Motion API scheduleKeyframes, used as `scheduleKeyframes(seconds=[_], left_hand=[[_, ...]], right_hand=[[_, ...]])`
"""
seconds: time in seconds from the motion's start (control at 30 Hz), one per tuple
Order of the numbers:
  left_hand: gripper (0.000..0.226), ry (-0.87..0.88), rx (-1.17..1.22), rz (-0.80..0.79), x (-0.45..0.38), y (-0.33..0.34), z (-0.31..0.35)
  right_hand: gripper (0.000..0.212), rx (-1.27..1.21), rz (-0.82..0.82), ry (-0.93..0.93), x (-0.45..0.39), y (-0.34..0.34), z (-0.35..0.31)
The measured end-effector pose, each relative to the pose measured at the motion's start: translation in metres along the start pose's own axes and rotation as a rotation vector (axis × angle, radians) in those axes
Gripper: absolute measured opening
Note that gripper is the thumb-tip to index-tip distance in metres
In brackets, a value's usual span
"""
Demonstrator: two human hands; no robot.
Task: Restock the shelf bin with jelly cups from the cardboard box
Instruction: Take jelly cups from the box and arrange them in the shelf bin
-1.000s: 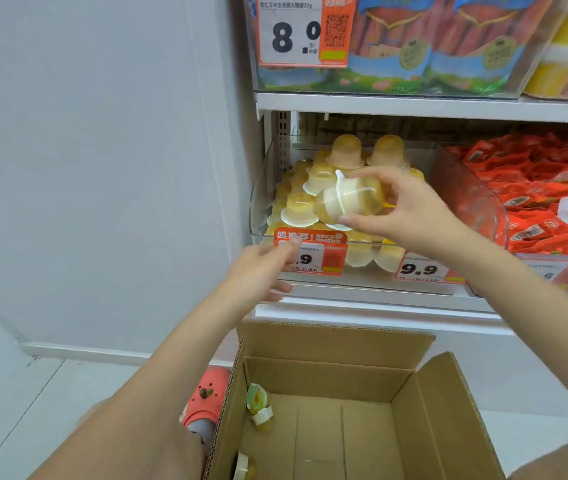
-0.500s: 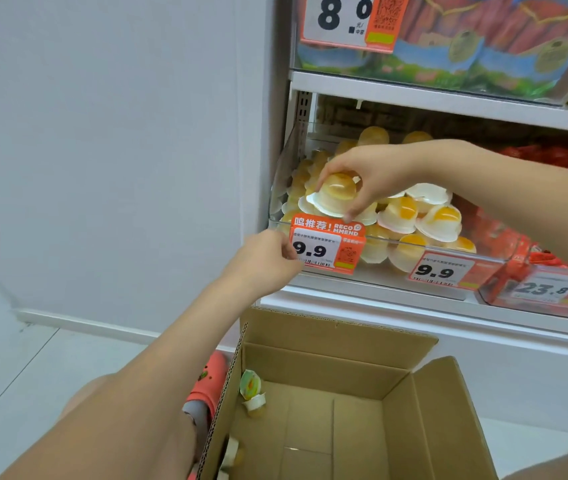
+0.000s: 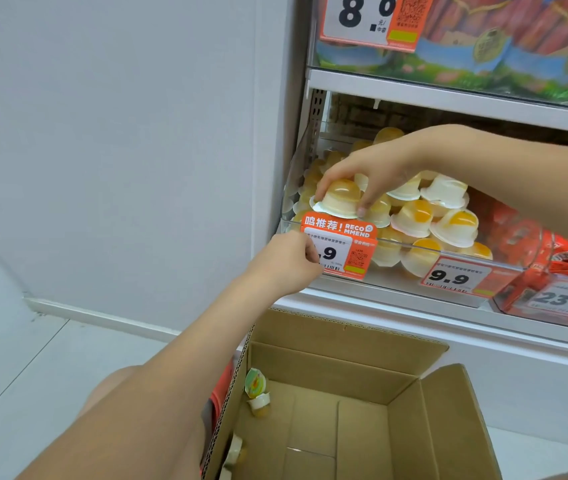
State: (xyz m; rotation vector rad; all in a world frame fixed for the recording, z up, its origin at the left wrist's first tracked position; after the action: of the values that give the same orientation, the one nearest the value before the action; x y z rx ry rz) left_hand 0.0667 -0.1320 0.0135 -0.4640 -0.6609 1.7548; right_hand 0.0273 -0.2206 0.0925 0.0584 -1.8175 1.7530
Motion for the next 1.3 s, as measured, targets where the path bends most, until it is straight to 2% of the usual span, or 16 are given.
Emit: scheduleKeyframes(seconds=[0.1, 0.3, 0.67, 0.73, 0.83, 0.9, 0.97, 1.03, 1.1, 1.2, 1.3], left_hand=[[0.013, 0.004, -0.004, 0.001, -0.001, -0.001, 0.001], [0.014, 0.019, -0.021, 0.004, -0.001, -0.001, 0.004], [0.015, 0.03, -0.028, 0.0, -0.002, -0.001, 0.002], [0.015, 0.02, -0.037, -0.008, 0.0, -0.002, -0.003], [0.017, 0.015, -0.08, -0.039, 0.007, -0.002, -0.013], [0.018, 0.017, -0.124, -0.076, 0.014, 0.0, -0.02], [0.017, 0.012, -0.18, -0.122, 0.025, 0.006, -0.031], [0.016, -0.014, -0.227, -0.21, 0.037, 0.024, -0.051], [0.016, -0.054, -0.299, -0.331, 0.054, 0.058, -0.08], [0.024, -0.122, -0.583, -0.507, 0.079, 0.119, -0.133], [0.031, -0.141, -0.856, -0.761, 0.104, 0.184, -0.181]], right_hand=[[0.066, 0.011, -0.027, -0.038, -0.003, 0.006, -0.007], [0.059, 0.062, 0.039, -0.072, -0.007, 0.001, -0.015], [0.069, 0.121, 0.042, -0.023, -0.001, 0.005, -0.012], [0.073, 0.076, 0.118, -0.008, 0.009, -0.001, -0.008], [0.069, -0.024, 0.39, 0.015, 0.041, -0.017, 0.001], [0.058, -0.075, 0.597, -0.002, 0.072, -0.016, -0.005], [0.042, -0.133, 0.711, -0.073, 0.097, 0.0, -0.027], [0.033, -0.275, 0.647, -0.126, 0.101, 0.04, -0.049], [0.032, -0.434, 0.456, -0.122, 0.081, 0.102, -0.066], [0.035, -0.515, 0.191, -0.062, 0.033, 0.211, -0.083], [0.043, -0.589, -0.003, 0.059, -0.02, 0.315, -0.095]])
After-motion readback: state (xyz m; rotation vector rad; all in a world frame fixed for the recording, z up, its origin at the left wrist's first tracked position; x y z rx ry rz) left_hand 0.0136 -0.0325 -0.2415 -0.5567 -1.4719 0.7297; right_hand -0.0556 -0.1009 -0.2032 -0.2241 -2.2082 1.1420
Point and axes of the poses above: each hand's wrist, its own x-axis away from the middle knuckle, its own y-axis out of the palm, z = x × y, the point moved 10 cm from there along -x, towards the middle knuckle, and after that the axes turned 7 degrees about x, right-handed, at the moved point
